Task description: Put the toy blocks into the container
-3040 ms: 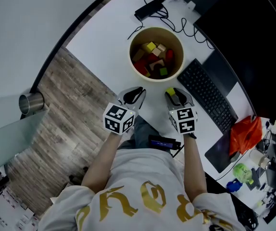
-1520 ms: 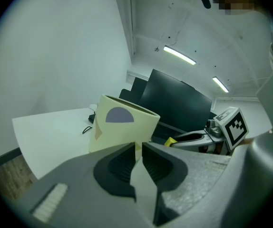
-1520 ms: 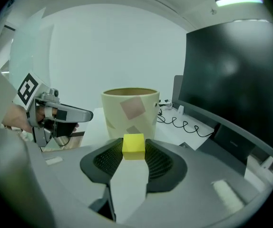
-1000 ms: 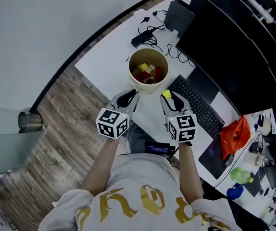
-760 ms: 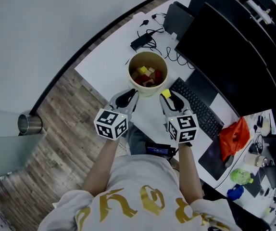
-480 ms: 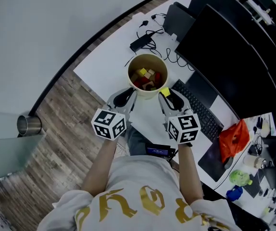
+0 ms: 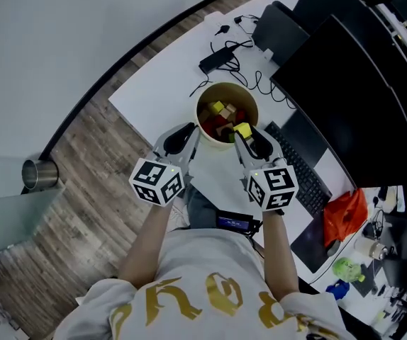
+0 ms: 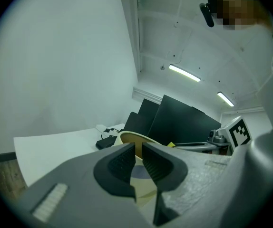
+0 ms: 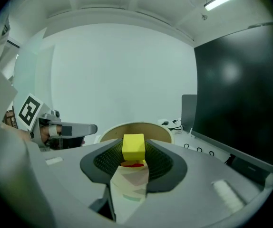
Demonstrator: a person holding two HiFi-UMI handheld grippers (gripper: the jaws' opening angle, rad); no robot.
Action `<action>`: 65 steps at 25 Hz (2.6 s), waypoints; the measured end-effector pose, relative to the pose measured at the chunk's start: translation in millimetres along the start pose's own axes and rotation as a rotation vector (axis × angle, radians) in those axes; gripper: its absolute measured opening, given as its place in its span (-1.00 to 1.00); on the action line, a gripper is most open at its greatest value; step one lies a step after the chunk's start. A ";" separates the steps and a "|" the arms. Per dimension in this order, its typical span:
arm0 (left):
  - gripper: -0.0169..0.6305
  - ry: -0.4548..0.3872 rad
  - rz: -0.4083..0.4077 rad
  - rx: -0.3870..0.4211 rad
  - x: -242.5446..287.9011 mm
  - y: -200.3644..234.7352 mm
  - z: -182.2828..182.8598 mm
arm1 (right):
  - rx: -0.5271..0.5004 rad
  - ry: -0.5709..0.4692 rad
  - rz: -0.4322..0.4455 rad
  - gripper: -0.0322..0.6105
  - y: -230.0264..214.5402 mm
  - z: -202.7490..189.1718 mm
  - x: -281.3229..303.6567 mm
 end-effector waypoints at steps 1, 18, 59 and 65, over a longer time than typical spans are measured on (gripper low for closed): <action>-0.79 -0.004 0.002 -0.005 1.2 2.6 0.5 | -0.004 0.006 -0.001 -0.37 -0.9 -0.4 3.3; -0.79 -0.013 0.016 -0.052 8.1 21.6 -4.4 | 0.005 0.020 -0.003 -0.40 -14.1 2.3 21.2; -0.95 0.013 0.052 0.097 -69.8 -34.4 13.1 | 0.059 -0.092 -0.019 -0.83 31.8 -9.3 -64.2; -0.95 0.006 0.069 0.109 -87.5 -49.3 8.9 | 0.035 -0.097 -0.012 -0.83 48.7 -16.2 -81.3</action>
Point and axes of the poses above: the fingertips, and each gripper's own axes: x forward along the fingers, y to its left, z out of its top, the point moved 5 cm from there along -x, backward along the fingers, and after that the axes turned 6 degrees about x, right-handed, at the moved point
